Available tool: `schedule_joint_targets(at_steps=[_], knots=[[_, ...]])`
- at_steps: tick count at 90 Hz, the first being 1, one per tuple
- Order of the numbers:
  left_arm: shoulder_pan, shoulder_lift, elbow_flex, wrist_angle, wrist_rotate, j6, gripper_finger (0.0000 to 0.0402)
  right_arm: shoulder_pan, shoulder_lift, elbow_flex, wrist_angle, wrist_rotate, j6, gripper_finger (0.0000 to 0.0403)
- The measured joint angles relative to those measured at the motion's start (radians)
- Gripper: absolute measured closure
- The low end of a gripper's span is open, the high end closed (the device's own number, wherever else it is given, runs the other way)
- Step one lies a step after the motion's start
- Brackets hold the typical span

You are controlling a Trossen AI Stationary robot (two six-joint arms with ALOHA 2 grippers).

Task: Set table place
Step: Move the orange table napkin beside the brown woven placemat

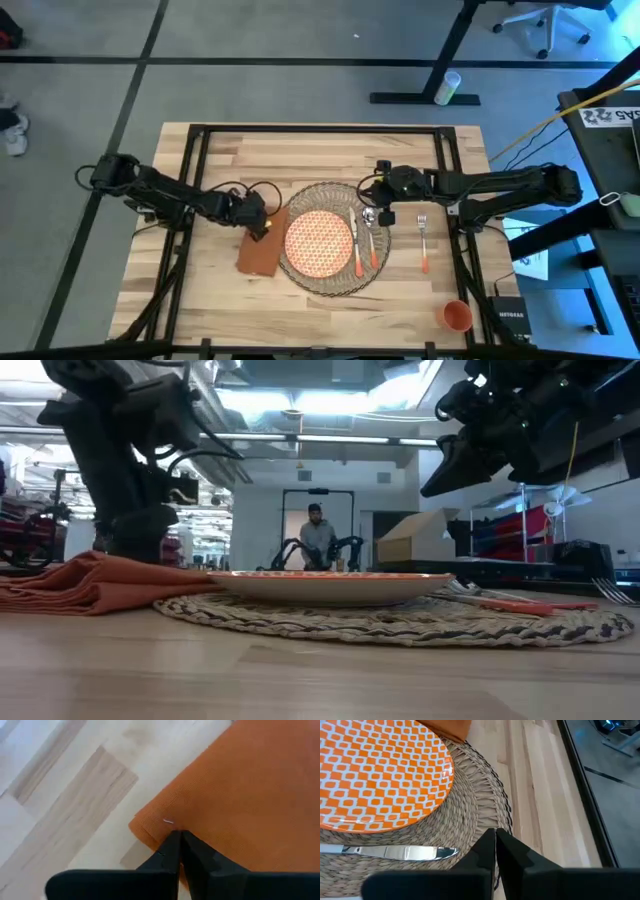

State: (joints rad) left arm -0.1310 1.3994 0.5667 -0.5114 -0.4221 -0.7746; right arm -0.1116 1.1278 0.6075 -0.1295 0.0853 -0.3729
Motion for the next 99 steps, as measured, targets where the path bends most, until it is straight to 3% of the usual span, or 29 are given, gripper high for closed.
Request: schedule_joint_targets(at_steps=[22, 99], knots=[[-0.020, -0.002, 0.000, -0.117, -0.031, -0.077, 0.0402, 0.000, 0.000, 0.000, 0.000, 0.000, 0.000, 0.0403], [-0.005, -0.006, -0.002, -0.153, -0.048, -0.063, 0.0402, 0.000, 0.000, 0.000, 0.000, 0.000, 0.000, 0.0403]])
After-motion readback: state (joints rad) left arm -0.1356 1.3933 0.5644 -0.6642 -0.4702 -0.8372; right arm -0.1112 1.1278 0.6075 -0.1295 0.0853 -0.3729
